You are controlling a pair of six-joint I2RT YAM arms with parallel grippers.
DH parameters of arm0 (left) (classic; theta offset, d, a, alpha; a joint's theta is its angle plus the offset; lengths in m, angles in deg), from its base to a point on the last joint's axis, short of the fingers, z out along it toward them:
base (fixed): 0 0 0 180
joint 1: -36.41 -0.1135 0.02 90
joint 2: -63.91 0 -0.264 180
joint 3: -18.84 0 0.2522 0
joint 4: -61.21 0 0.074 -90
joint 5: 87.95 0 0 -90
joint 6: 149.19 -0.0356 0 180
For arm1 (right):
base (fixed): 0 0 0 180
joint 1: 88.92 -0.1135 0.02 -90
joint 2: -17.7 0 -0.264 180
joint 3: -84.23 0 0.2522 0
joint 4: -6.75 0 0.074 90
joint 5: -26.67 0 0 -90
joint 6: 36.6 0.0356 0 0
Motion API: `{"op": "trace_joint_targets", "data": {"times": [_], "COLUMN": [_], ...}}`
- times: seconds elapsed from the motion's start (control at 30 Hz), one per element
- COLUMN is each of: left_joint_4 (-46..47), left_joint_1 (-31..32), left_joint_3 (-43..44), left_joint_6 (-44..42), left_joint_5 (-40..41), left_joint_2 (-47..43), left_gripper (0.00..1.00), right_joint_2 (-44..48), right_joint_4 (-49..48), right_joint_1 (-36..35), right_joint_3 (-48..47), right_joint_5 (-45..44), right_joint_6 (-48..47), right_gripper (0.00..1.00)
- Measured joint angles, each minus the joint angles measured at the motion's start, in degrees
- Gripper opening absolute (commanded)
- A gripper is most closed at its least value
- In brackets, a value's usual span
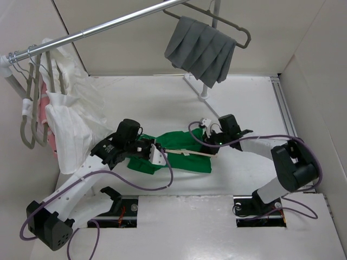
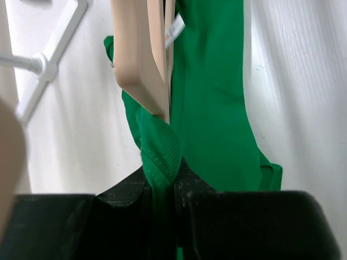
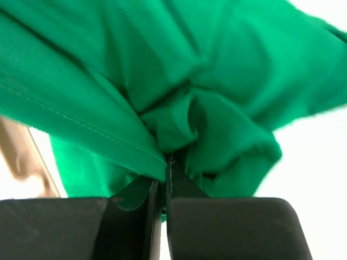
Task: Place the t-shirt on the hanger
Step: Place tshirt on hanger
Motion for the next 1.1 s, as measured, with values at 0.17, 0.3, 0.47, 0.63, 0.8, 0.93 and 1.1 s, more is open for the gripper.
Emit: {"op": "trace_joint_targets", "data": {"times": [0.17,0.3,0.47,0.63,0.8,0.93,1.1], "left_joint_4": [2.7,7.3,10.7,11.8,9.5,7.2,4.9], "left_joint_1": [-4.3,-6.4,-7.0,-6.7,-5.7,-2.1,0.3], "left_joint_3": [0.0,0.1,0.1,0.1,0.8,2.1,4.7], "left_joint_6": [6.8,12.0,14.2,13.1,10.1,9.6,11.6], "left_joint_5": [-1.6,0.5,3.7,7.2,7.0,6.2,3.0], "left_joint_2": [1.8,4.8,8.0,8.8,8.8,8.3,7.6], "left_gripper": [0.00,0.00,0.00,0.00,0.00,0.00,0.00], "right_joint_2": [7.9,14.1,20.6,26.6,27.2,22.8,18.8], "right_joint_4": [-1.4,0.0,5.2,11.9,16.1,16.8,19.1], "right_joint_1": [9.0,15.6,20.2,20.6,12.7,3.6,3.5], "right_joint_3": [4.1,7.0,8.4,5.1,-2.4,-8.4,-12.9], "right_joint_5": [5.4,9.3,12.2,12.2,10.0,9.3,9.0], "right_joint_6": [0.7,0.6,0.4,-1.0,-4.7,-6.8,-9.5], "right_gripper": [0.00,0.00,0.00,0.00,0.00,0.07,0.82]}}
